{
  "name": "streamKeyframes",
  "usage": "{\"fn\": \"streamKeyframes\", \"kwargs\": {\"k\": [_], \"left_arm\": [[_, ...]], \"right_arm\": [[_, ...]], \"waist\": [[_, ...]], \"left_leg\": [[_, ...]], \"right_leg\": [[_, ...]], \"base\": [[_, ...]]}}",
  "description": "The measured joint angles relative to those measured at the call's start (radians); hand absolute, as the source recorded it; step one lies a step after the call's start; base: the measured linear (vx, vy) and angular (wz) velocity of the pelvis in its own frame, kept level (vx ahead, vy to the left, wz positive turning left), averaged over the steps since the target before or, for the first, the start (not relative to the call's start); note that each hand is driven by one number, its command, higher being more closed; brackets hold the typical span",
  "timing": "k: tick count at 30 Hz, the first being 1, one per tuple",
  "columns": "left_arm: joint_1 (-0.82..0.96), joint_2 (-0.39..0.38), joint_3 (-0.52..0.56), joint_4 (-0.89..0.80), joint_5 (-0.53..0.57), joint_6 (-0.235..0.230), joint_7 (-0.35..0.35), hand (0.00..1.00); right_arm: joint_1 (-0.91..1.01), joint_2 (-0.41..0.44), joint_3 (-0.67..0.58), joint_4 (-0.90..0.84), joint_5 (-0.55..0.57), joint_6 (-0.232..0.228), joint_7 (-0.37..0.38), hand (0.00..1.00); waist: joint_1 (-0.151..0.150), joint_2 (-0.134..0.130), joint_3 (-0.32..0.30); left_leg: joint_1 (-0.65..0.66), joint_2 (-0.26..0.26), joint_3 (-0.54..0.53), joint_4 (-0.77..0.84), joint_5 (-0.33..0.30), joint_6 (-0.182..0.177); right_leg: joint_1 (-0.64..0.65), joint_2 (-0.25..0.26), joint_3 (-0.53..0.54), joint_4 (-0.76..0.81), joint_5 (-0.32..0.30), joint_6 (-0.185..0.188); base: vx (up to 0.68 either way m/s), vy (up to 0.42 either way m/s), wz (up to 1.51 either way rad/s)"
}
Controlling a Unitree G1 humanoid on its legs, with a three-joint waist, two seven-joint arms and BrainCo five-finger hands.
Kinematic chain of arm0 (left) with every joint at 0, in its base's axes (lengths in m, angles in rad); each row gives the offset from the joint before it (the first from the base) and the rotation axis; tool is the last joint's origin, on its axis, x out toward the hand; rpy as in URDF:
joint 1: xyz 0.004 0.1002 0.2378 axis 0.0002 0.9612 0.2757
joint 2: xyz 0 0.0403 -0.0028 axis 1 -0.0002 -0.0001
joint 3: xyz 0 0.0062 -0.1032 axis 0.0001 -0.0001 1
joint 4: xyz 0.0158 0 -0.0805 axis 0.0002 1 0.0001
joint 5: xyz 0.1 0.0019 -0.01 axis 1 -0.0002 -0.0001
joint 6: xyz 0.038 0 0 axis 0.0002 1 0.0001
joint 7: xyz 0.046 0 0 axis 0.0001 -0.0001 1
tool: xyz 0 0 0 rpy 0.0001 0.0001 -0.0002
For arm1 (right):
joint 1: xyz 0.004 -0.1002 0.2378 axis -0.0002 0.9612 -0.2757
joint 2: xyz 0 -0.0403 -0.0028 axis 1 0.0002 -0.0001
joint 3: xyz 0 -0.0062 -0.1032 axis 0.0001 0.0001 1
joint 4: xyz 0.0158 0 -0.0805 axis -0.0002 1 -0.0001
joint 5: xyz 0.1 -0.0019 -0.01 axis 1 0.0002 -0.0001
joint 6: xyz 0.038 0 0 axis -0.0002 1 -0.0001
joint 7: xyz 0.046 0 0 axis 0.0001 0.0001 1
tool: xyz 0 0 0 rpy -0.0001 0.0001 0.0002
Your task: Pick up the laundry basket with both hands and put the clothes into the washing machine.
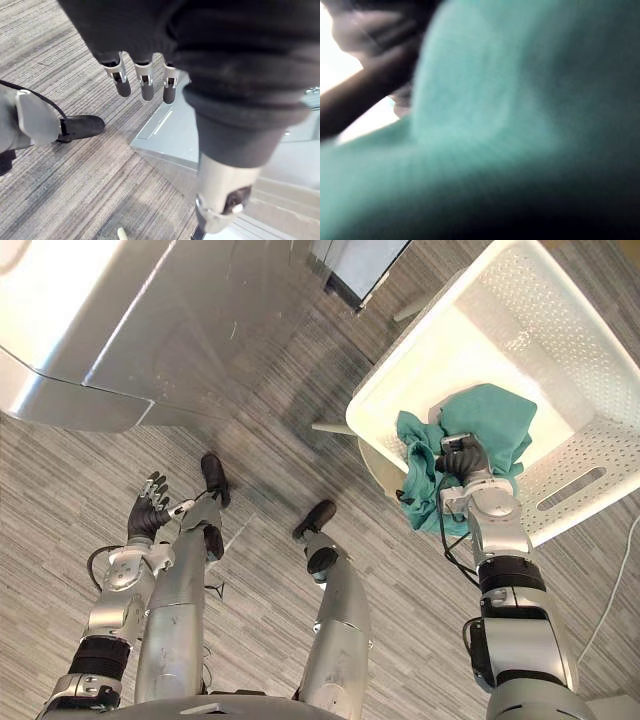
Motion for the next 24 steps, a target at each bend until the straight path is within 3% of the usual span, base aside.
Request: {"fn": "streamKeyframes", "kwargs": {"k": [2, 9, 13, 20, 24], "left_arm": [[0.015, 0.0, 0.004, 0.019, -0.018, -0.001, 0.001, 0.0], [0.026, -0.007, 0.017, 0.097, -0.038, -0.003, 0.02, 0.0], [0.027, -0.03, 0.017, 0.135, -0.045, -0.004, 0.025, 0.0], [0.03, -0.037, 0.017, 0.213, -0.057, -0.004, 0.028, 0.0], [0.033, -0.037, 0.017, 0.25, -0.057, -0.003, 0.028, 0.0]], "right_arm": [[-0.011, 0.002, -0.02, 0.018, 0.033, 0.008, -0.02, 1.0], [-0.058, 0.002, -0.076, 0.038, 0.142, 0.021, -0.077, 1.0], [-0.098, 0.019, -0.148, 0.021, 0.261, 0.014, -0.109, 1.0], [-0.098, 0.037, -0.25, -0.169, 0.417, -0.013, -0.177, 1.0], [-0.094, 0.112, -0.303, -0.287, 0.489, -0.049, -0.203, 1.0]], "waist": [[-0.001, 0.01, -0.002], [-0.009, 0.017, 0.001], [-0.007, 0.018, 0.001], [-0.025, 0.019, 0.002], [-0.035, 0.019, 0.002]], "left_leg": [[0.027, -0.004, 0.001, -0.013, 0.036, -0.003], [0.095, -0.016, -0.009, -0.03, 0.048, 0.009], [0.129, -0.017, -0.02, -0.026, 0.044, 0.011], [0.225, -0.017, -0.02, -0.033, 0.029, 0.006], [0.291, -0.02, -0.014, -0.054, 0.029, 0.004]], "right_leg": [[0.024, -0.002, 0.0, -0.002, 0.001, 0.002], [0.102, -0.01, -0.023, -0.006, -0.011, 0.018], [0.139, -0.014, -0.03, 0.011, -0.035, 0.02], [0.225, -0.013, -0.026, 0.014, -0.054, 0.023], [0.281, -0.012, -0.023, 0.008, -0.061, 0.028]], "base": [[0.01, -0.044, 0.02], [0.05, -0.053, 0.1], [0.05, -0.069, 0.1], [0.04, -0.051, 0.01], [0.05, -0.043, 0.0]]}}
